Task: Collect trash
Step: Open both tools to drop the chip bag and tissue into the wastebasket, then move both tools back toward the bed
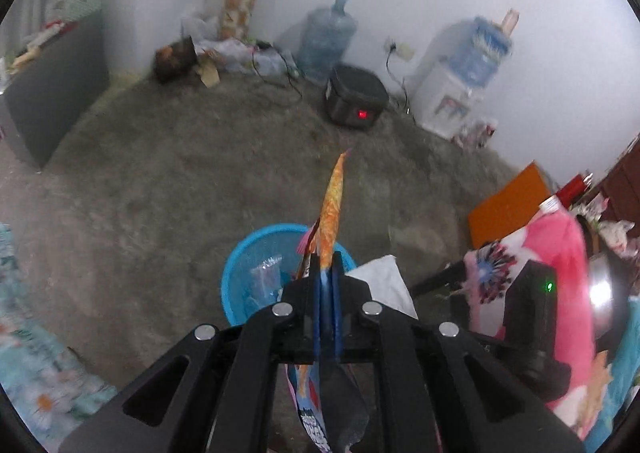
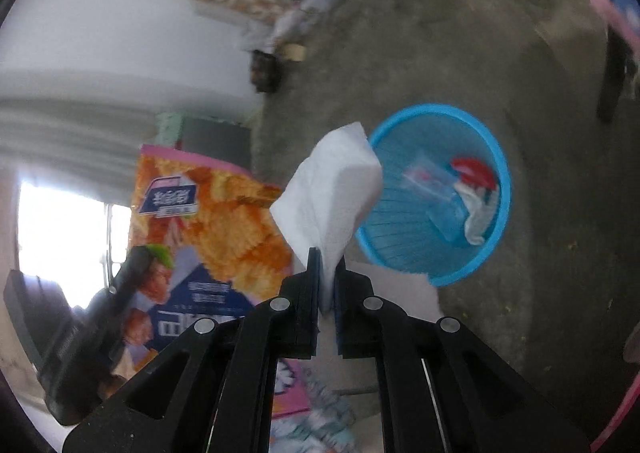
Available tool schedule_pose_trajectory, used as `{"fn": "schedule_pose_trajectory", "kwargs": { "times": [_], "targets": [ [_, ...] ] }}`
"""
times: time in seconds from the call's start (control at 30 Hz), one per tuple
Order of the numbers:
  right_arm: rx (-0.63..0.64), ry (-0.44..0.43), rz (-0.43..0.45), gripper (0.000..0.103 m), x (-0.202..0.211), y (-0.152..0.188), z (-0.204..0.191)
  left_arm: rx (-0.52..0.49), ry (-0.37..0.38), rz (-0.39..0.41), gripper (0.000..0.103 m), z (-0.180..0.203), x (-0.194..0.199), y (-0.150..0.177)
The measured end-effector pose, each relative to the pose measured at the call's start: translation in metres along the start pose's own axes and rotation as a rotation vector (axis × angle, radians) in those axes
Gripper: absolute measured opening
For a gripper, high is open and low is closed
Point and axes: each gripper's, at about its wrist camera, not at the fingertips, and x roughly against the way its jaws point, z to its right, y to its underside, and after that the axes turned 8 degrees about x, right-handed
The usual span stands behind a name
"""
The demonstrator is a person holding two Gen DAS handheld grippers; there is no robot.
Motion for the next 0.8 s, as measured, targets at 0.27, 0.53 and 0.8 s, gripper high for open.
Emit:
{"fn": "schedule_pose_trajectory", "kwargs": {
  "times": [0.27, 0.53, 0.8],
  "targets": [
    [-0.127, -0.005, -0.018, 0.046, -0.052, -0.034, 0.047, 0.019, -0.015, -0.052, 0.022, -0.017, -0.079, -0.009],
    [-0.23, 0.033, -0.039, 0.061, -0.088, -0.042, 0.082, -0.004, -0.055, -0.093, 0.056, -0.024, -0.099, -0.009],
    [-0.233, 0.054, 0.026, 0.067, -0.047, -0.03, 0.078, 0.043, -0.073, -0.058, 0.065, -0.033, -0.058, -0.015]
  ]
}}
